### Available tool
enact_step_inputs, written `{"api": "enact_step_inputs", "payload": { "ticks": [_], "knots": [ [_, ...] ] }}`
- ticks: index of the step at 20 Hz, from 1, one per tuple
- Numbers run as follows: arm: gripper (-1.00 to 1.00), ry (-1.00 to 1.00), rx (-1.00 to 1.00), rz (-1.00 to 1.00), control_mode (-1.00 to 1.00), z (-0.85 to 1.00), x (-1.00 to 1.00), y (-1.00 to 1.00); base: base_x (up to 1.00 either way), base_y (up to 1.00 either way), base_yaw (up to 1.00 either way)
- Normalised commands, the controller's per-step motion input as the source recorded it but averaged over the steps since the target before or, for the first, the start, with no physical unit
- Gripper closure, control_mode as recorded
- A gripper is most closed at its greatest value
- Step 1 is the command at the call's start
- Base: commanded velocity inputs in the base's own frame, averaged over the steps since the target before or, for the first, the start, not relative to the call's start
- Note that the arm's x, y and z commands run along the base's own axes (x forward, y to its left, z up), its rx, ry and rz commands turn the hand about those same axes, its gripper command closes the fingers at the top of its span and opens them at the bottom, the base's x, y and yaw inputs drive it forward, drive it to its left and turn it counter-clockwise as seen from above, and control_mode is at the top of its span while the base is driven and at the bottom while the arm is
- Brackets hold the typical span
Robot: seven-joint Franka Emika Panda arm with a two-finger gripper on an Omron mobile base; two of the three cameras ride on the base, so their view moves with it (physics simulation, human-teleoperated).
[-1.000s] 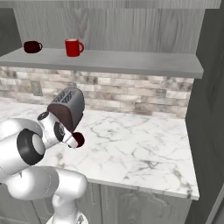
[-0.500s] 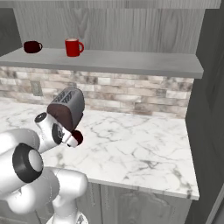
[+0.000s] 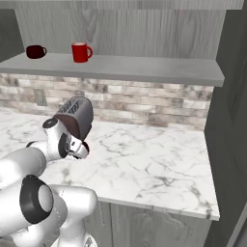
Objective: Pick the mug on the counter and place it in the cabinet with the handle facing the right, like the mugs already inside.
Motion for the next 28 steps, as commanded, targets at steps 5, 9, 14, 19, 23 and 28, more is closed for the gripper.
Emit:
{"api": "enact_step_inputs", "payload": {
  "ticks": [5,9,14,19,23,28],
  "knots": [
    [1.0,0.01,0.03,0.17,-1.0,0.17,-0.21,0.0,0.0,0.0,0.0],
    [1.0,0.0,0.03,0.2,-1.0,0.16,-0.16,0.0,0.0,0.0,0.0],
    [1.0,0.0,0.01,0.2,-1.0,0.16,-0.2,-0.04,0.0,0.0,0.0],
    [1.0,-0.04,-0.02,0.17,-1.0,0.21,-0.26,-0.03,0.0,0.0,0.0],
    [1.0,-0.06,-0.03,0.15,-1.0,0.2,-0.28,-0.02,0.0,0.0,0.0],
    [1.0,-0.07,-0.01,0.15,-1.0,0.23,-0.18,-0.03,0.0,0.0,0.0]
  ]
}}
